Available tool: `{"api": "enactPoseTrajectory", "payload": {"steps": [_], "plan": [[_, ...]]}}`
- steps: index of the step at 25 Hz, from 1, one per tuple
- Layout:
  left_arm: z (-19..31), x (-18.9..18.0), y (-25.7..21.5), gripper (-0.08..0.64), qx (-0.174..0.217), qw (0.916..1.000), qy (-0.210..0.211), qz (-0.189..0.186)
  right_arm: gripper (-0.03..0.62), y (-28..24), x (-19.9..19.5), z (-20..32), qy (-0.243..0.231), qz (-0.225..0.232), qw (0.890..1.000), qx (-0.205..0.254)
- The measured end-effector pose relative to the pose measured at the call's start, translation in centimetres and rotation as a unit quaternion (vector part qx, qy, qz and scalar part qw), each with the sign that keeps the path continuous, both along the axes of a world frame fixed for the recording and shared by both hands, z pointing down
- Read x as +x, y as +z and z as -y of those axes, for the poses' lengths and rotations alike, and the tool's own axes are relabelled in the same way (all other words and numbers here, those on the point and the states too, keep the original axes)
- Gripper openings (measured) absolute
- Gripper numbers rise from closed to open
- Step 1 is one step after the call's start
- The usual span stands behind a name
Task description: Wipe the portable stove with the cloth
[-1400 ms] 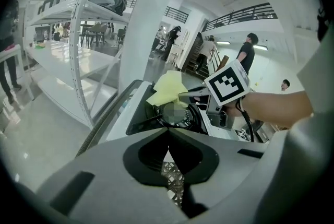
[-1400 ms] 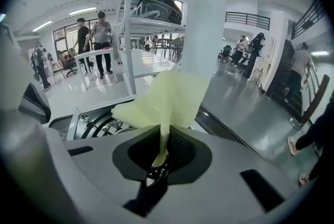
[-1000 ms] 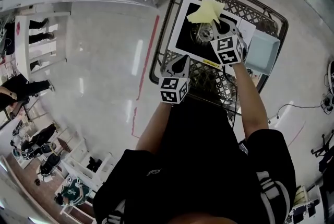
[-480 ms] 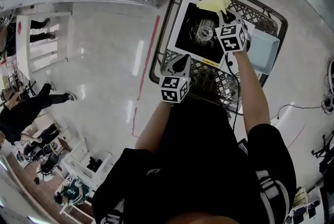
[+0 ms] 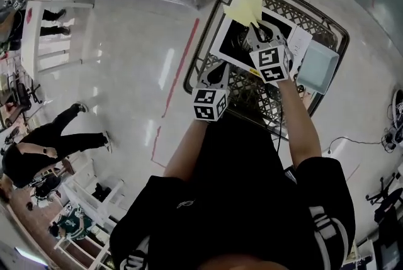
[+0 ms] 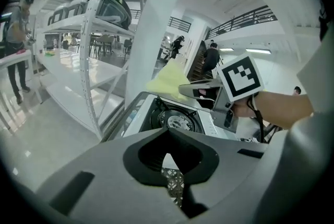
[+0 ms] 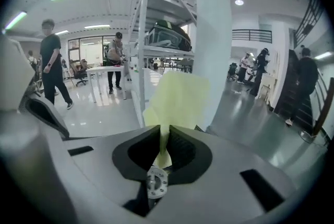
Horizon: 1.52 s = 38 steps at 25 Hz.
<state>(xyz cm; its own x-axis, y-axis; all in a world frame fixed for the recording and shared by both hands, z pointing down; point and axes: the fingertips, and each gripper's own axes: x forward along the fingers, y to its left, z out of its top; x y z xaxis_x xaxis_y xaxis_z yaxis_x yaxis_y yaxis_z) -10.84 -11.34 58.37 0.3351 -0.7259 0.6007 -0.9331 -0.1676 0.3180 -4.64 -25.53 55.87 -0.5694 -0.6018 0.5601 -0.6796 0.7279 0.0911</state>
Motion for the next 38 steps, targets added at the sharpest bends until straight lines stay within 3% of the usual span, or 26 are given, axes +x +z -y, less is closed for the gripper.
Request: {"api": "enactPoseTrajectory", "payload": {"steps": [6,11,14,19,23,32,38], "plan": [[-3.1,-3.7,-0.9,0.017,-0.001,0.9999,-0.015,-0.008,0.029,-1.8,-5.8,-6.0,-0.074,-0.007,0.997,-0.003],[-4.3,-7.1,-1.0,0.018,0.006,0.9987,-0.046,-0.019,0.029,-0.3,-9.8,-9.8,-0.131,-0.028,0.991,-0.021],[-4.8,-8.6,-0.5,0.018,0.004,0.9972,-0.069,-0.027,0.029,1.7,-11.7,-11.7,-0.183,-0.075,0.98,-0.023],[-5.8,-10.2,0.1,0.018,-0.002,0.9955,-0.088,-0.034,0.029,5.6,-14.0,-14.9,-0.268,-0.15,0.951,-0.026],[-6.0,-11.2,0.6,0.018,-0.007,0.9944,-0.099,-0.036,0.029,7.6,-14.4,-14.9,-0.274,-0.168,0.946,-0.043],[-5.0,-12.2,1.7,0.018,-0.02,0.9937,-0.103,-0.04,0.029,9.0,-15.7,-12.7,-0.263,-0.197,0.944,-0.033],[-3.6,-12.2,1.9,0.018,-0.021,0.9953,-0.087,-0.038,0.029,9.1,-15.5,-9.6,-0.224,-0.205,0.952,-0.041]]}}
